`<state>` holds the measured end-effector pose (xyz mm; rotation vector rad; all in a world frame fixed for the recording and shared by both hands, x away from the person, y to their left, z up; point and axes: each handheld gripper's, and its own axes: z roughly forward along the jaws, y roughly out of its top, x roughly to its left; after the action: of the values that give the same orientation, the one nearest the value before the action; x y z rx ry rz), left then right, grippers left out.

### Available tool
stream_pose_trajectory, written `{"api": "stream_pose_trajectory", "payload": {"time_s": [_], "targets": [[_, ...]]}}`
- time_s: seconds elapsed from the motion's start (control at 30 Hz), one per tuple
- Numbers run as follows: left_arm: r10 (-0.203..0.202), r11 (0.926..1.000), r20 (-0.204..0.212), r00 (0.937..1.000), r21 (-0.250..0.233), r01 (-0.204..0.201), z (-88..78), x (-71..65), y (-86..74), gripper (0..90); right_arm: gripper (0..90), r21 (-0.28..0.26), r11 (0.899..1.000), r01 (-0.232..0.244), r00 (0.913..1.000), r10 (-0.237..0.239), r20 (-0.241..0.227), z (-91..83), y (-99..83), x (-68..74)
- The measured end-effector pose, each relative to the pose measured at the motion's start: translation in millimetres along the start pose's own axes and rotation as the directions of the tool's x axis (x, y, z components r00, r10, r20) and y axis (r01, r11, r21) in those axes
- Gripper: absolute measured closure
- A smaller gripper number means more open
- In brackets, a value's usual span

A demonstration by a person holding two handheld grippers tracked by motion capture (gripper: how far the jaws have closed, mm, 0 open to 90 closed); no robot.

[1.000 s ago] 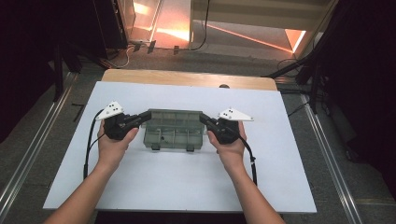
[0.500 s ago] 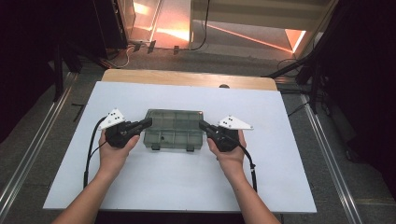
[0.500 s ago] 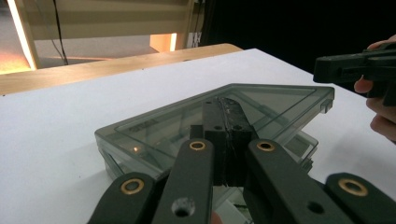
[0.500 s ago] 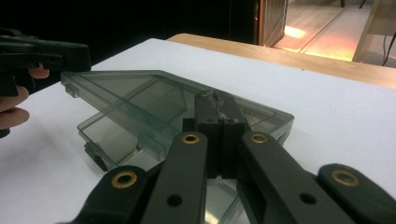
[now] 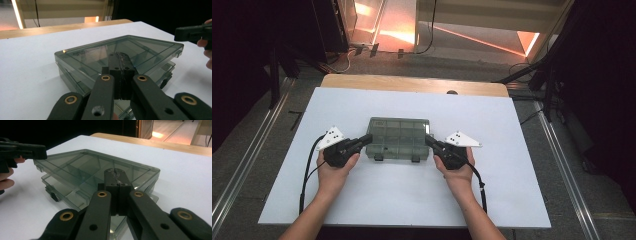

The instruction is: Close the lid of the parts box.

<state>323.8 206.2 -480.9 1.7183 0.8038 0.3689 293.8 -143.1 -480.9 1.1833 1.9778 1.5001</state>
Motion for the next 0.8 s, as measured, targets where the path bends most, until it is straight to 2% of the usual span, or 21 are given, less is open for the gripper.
{"api": "stream_pose_trajectory", "payload": {"time_s": [0.07,0.43,0.6,0.8], "targets": [[0.004,0.9999,-0.006,1.0000,0.013,-0.004,-0.3,0.3,-2.4,89.9,90.0,0.005,1.000,0.000,1.0000,0.000,0.002,0.2,-2.9,1.1],[-0.029,0.9992,-0.019,0.9994,0.029,0.029,-5.7,4.3,-14.1,90.0,90.0,0.030,1.000,0.005,1.0000,-0.005,0.005,0.9,-17.3,4.1],[-0.037,0.9986,-0.014,0.9992,0.038,0.038,-6.3,2.5,-18.2,89.9,90.0,0.033,0.999,-0.012,0.9999,0.013,-0.003,1.4,-20.0,5.7],[-0.030,0.9983,-0.019,0.9994,0.049,0.031,-4.8,-0.2,-21.2,89.9,90.0,0.048,0.999,-0.009,0.9999,0.008,0.006,5.7,-24.8,7.6]]}}
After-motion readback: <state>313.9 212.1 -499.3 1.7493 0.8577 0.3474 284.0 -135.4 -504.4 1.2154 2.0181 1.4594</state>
